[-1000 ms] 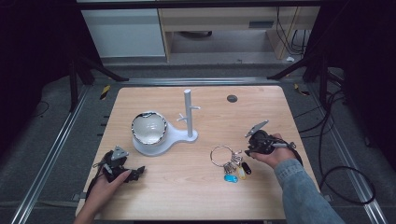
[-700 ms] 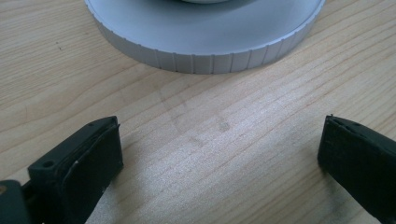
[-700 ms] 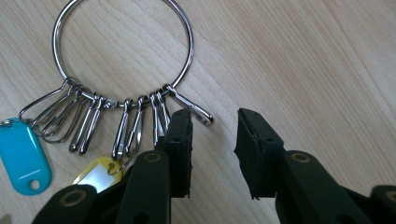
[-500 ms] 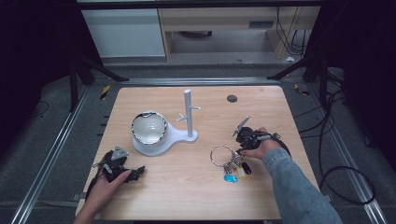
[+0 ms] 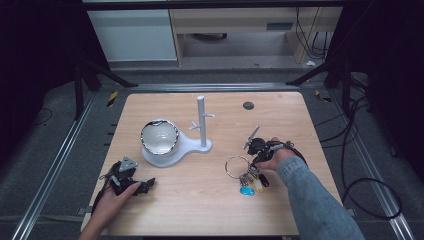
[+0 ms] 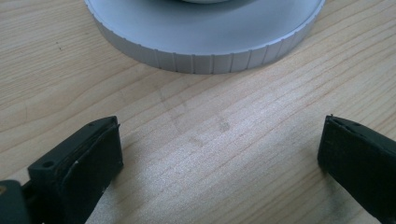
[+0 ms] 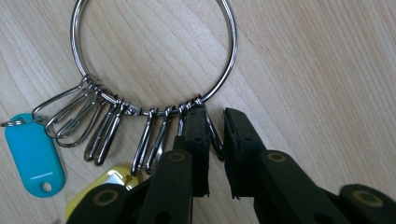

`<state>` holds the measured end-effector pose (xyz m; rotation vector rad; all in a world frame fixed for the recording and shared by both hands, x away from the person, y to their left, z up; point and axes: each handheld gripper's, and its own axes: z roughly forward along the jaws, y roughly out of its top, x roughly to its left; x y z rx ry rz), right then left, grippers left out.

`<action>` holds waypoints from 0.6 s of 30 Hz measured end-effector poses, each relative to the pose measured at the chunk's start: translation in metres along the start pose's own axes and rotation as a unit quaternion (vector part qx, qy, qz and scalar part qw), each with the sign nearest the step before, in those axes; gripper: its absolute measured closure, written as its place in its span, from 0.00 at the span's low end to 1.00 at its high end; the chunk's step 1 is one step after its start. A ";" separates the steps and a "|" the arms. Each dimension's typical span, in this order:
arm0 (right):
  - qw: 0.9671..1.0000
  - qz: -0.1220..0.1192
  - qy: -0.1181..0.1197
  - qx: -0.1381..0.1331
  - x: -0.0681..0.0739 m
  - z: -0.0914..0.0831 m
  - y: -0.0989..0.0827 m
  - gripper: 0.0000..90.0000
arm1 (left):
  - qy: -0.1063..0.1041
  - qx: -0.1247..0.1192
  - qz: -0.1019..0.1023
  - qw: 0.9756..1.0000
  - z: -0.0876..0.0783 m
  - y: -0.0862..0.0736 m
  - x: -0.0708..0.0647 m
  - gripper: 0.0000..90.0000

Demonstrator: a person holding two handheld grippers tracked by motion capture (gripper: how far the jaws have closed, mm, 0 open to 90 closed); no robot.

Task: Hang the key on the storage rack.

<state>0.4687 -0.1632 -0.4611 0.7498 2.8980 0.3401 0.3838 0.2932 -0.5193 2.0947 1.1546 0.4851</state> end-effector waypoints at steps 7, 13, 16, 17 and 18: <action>1.000 0.002 0.010 0.012 -0.001 0.003 0.003 0.95 | 0.000 0.000 0.000 1.000 0.000 0.000 0.000 0.00; 1.000 0.010 0.020 0.017 -0.003 0.004 0.004 0.98 | 0.000 0.000 0.000 1.000 0.000 0.000 0.000 0.00; 0.999 0.018 0.032 0.016 -0.004 0.002 0.003 0.98 | 0.000 0.000 0.000 1.000 0.000 0.000 0.000 0.00; 0.999 0.021 0.034 0.015 -0.005 0.000 0.003 0.98 | 0.000 0.000 0.000 1.000 0.000 0.000 0.000 0.00; 0.999 0.023 0.035 0.011 -0.006 -0.003 0.003 0.98 | 0.000 0.000 0.000 1.000 0.000 0.000 0.000 0.00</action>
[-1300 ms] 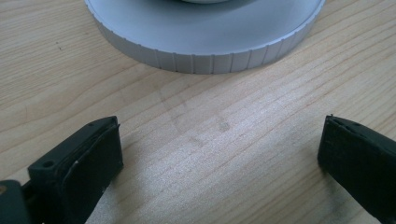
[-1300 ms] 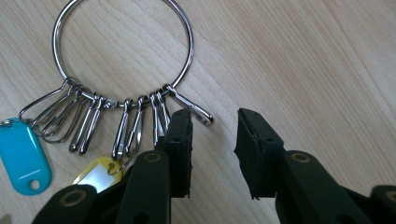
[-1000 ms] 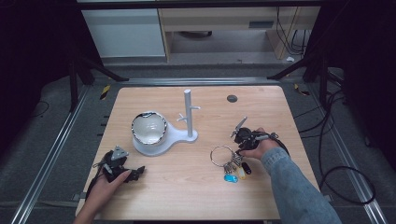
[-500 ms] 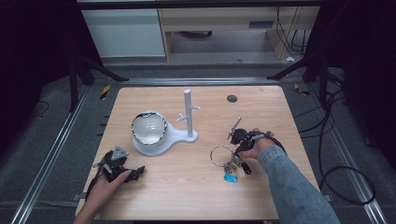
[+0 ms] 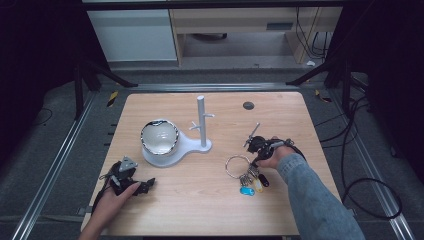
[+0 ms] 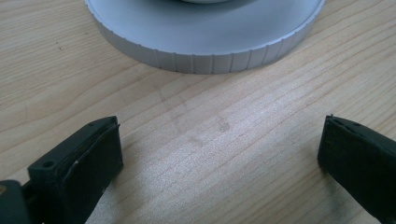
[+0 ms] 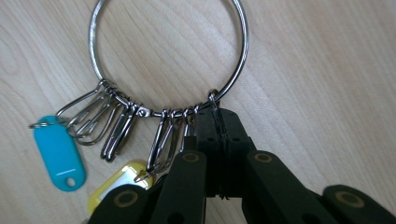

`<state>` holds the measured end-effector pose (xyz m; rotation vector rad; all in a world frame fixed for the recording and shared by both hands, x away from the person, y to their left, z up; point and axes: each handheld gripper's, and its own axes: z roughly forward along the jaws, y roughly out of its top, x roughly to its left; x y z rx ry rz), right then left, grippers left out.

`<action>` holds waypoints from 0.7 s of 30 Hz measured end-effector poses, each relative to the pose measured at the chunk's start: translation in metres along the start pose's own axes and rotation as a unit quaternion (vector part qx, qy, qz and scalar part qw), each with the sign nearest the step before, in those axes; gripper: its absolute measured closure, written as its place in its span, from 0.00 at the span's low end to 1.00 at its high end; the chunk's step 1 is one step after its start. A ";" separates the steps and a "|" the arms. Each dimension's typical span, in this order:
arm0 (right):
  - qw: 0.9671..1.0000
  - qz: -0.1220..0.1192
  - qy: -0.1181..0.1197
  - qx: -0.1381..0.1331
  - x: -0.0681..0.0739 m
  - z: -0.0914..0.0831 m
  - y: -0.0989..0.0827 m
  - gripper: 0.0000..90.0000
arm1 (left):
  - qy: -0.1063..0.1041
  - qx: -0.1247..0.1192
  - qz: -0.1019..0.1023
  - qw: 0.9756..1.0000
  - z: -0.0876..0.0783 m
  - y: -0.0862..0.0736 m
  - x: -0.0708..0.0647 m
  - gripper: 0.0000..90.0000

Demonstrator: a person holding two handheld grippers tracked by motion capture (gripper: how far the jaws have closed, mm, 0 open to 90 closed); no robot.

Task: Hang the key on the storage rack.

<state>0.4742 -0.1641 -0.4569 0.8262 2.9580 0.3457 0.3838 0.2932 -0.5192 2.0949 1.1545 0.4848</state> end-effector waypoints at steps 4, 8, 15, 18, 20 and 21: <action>1.000 0.008 0.005 -0.010 0.000 -0.016 0.002 0.99 | 0.000 0.000 0.000 1.000 0.000 0.000 0.000 0.00; 1.000 0.011 0.007 -0.018 0.001 -0.029 0.004 0.99 | 0.000 0.000 0.000 1.000 0.000 0.000 0.000 0.00; 1.000 0.017 0.009 -0.023 0.002 -0.048 0.008 0.99 | 0.000 0.000 0.000 1.000 0.000 0.000 0.000 0.00; 0.999 0.015 0.006 -0.028 0.001 -0.062 0.011 0.99 | 0.000 0.000 0.000 1.000 0.000 0.000 0.000 0.00; 0.999 0.014 0.004 -0.028 0.001 -0.069 0.013 0.99 | 0.000 0.000 0.000 1.000 0.000 0.000 0.000 0.00; 0.999 0.013 0.004 -0.030 0.001 -0.071 0.014 0.99 | 0.000 0.000 0.000 1.000 0.000 0.000 0.000 0.00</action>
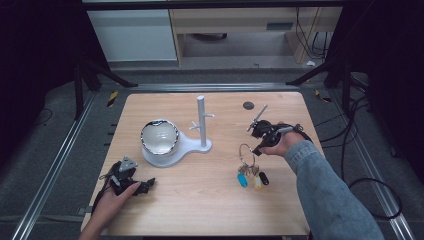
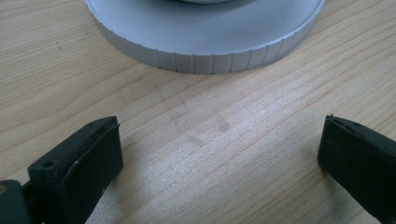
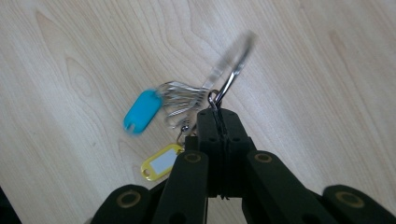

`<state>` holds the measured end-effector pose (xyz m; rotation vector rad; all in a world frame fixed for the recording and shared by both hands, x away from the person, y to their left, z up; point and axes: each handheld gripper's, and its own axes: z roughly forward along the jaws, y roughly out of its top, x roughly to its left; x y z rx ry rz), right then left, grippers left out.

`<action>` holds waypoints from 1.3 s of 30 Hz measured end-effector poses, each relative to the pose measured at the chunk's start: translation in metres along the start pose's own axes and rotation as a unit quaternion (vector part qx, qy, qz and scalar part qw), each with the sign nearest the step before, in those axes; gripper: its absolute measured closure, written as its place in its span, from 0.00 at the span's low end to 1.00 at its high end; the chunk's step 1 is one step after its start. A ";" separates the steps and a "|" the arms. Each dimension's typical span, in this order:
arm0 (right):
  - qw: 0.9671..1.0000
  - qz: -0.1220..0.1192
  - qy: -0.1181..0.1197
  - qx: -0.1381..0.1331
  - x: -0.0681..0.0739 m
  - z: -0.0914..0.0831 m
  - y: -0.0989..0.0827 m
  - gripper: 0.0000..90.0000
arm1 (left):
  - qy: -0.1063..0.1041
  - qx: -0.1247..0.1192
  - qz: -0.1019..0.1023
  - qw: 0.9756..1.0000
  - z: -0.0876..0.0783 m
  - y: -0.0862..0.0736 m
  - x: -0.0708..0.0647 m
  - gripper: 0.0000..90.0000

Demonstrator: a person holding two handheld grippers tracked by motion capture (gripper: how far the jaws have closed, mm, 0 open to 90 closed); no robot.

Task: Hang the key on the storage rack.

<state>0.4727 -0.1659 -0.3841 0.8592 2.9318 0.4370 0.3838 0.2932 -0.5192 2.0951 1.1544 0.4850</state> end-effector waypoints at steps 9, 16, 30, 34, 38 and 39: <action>1.000 0.002 -0.008 -0.002 -0.003 -0.016 0.005 0.99 | 0.000 0.000 0.000 1.000 0.000 0.000 0.000 0.00; 1.000 0.003 -0.009 0.006 -0.003 -0.023 0.008 0.99 | 0.000 0.000 0.000 1.000 0.000 0.000 0.000 0.00; 1.000 -0.011 -0.027 0.000 0.000 -0.050 0.023 0.99 | -0.001 -0.002 0.000 1.000 0.000 0.000 0.000 0.00; 0.999 -0.019 -0.033 -0.003 0.002 -0.058 0.029 0.99 | -0.001 -0.002 0.000 1.000 0.000 0.000 0.000 0.00; 0.999 -0.024 -0.039 -0.006 0.003 -0.068 0.035 0.99 | -0.001 -0.001 0.000 1.000 0.000 0.000 0.000 0.00; 0.999 -0.023 -0.041 -0.007 0.003 -0.071 0.037 0.99 | -0.001 -0.001 0.000 1.000 0.000 0.000 0.000 0.00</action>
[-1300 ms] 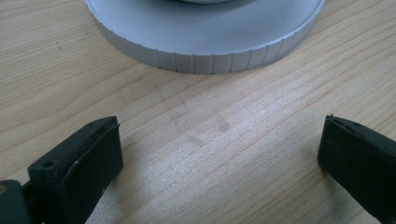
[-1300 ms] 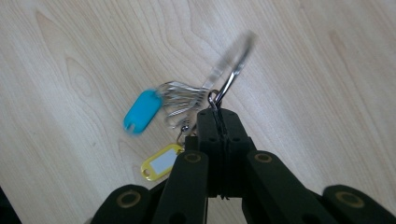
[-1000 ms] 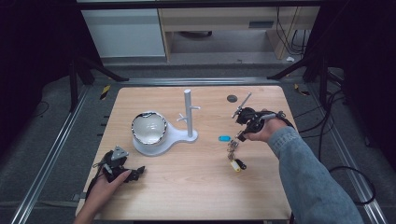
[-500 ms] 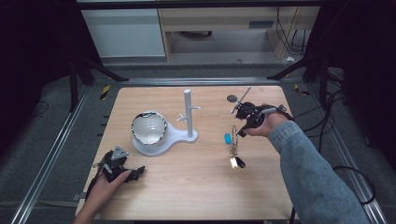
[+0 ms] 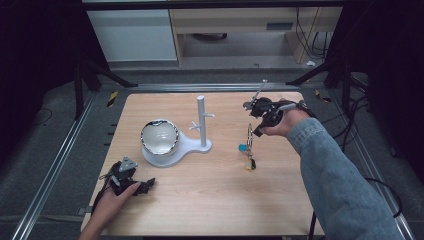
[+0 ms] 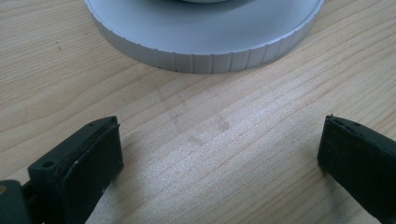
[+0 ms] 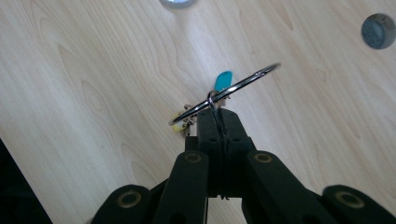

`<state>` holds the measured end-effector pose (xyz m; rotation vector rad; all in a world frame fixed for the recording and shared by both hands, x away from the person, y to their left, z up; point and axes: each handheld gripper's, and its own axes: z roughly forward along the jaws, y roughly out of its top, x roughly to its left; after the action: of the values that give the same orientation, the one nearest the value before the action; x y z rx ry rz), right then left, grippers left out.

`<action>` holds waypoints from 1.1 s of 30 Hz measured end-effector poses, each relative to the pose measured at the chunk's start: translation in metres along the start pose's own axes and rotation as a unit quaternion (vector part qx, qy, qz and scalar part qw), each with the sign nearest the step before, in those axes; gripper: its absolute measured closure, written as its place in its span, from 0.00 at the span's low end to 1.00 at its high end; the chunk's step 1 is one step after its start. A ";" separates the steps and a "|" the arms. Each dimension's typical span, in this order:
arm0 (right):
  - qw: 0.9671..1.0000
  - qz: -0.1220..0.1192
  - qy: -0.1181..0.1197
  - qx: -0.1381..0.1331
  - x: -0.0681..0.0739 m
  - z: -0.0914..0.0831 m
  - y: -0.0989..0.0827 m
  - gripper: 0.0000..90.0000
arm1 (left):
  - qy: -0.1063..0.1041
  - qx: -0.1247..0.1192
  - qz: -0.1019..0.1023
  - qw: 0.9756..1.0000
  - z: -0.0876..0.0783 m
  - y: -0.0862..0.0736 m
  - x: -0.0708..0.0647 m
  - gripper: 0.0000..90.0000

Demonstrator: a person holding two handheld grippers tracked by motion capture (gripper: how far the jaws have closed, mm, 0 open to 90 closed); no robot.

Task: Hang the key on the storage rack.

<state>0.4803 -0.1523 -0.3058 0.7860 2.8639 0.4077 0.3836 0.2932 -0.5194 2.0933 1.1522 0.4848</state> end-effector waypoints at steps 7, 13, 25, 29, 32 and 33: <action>1.000 -0.006 -0.012 -0.009 -0.001 -0.016 0.012 0.99 | 0.000 0.000 0.000 1.000 0.000 0.000 0.000 0.00; 1.000 -0.013 -0.017 -0.010 -0.001 -0.025 0.021 0.99 | 0.000 0.000 0.000 1.000 0.000 0.000 0.000 0.00; 1.000 -0.022 -0.021 -0.005 0.000 -0.033 0.033 0.99 | 0.000 0.000 0.000 1.000 0.000 0.000 0.000 0.00; 0.999 -0.029 -0.020 0.001 0.002 -0.035 0.038 0.99 | 0.000 0.000 0.000 1.000 0.000 0.000 0.000 0.00; 0.999 -0.033 -0.023 0.003 0.003 -0.037 0.043 0.99 | 0.000 0.000 0.000 1.000 0.000 0.000 0.000 0.00; 0.999 -0.035 -0.024 0.003 0.003 -0.037 0.044 0.99 | 0.000 0.000 0.000 1.000 0.000 0.000 0.000 0.00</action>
<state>0.4909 -0.1227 -0.2573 0.6852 2.8395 0.3669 0.3836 0.2932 -0.5194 2.0936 1.1520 0.4849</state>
